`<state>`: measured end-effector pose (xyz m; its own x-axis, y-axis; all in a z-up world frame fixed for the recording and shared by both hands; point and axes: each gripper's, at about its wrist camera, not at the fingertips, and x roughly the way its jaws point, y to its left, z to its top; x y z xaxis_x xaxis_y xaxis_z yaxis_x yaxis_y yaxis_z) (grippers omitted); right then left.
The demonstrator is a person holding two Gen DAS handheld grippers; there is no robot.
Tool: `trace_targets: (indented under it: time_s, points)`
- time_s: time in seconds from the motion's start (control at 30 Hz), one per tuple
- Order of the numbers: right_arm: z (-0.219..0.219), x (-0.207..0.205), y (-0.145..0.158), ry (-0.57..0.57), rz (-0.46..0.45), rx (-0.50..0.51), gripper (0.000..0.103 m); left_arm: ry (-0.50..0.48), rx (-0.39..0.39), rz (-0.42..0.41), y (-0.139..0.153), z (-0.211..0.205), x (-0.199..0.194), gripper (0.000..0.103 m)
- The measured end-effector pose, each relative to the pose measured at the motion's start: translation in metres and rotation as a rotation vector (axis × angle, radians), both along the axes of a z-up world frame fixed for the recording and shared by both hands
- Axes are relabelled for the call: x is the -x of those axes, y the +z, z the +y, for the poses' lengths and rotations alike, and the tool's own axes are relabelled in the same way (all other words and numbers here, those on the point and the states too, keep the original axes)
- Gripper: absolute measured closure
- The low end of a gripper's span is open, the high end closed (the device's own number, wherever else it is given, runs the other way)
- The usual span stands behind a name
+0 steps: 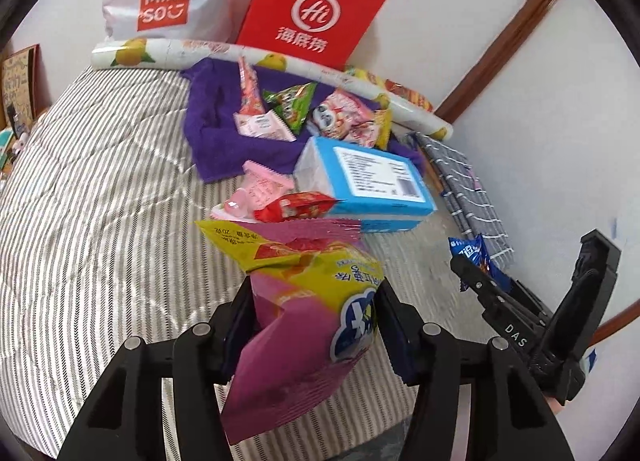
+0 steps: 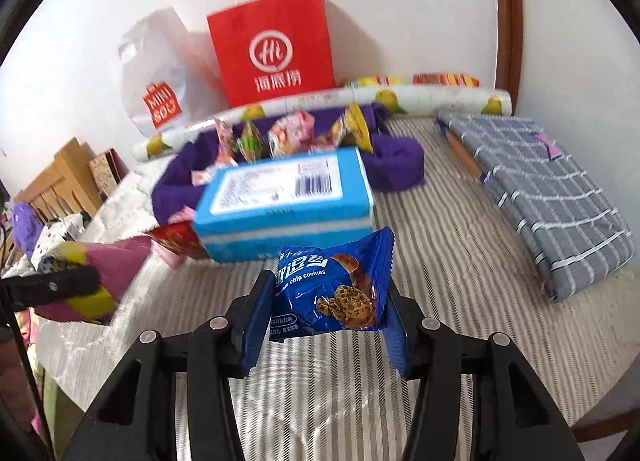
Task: Organize snacks
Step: 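Lift both held packets off the bed, then carry both packets over the purple towel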
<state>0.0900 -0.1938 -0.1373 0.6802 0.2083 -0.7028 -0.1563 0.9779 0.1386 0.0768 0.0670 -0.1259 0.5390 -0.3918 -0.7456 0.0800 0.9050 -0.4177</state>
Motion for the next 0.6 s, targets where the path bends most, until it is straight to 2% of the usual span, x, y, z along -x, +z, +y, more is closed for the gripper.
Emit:
trace_targets:
  time_s: [0.27,0.6]
  points:
    - [0.004,0.010,0.042,-0.002,-0.068,0.030,0.053,-0.037,-0.016,-0.056,0.026,-0.019,-0.002,0.049]
    - [0.012,-0.010,0.075,0.028,-0.117,0.034,0.053,-0.032,-0.034,-0.115,0.053,-0.030,-0.023,0.049]
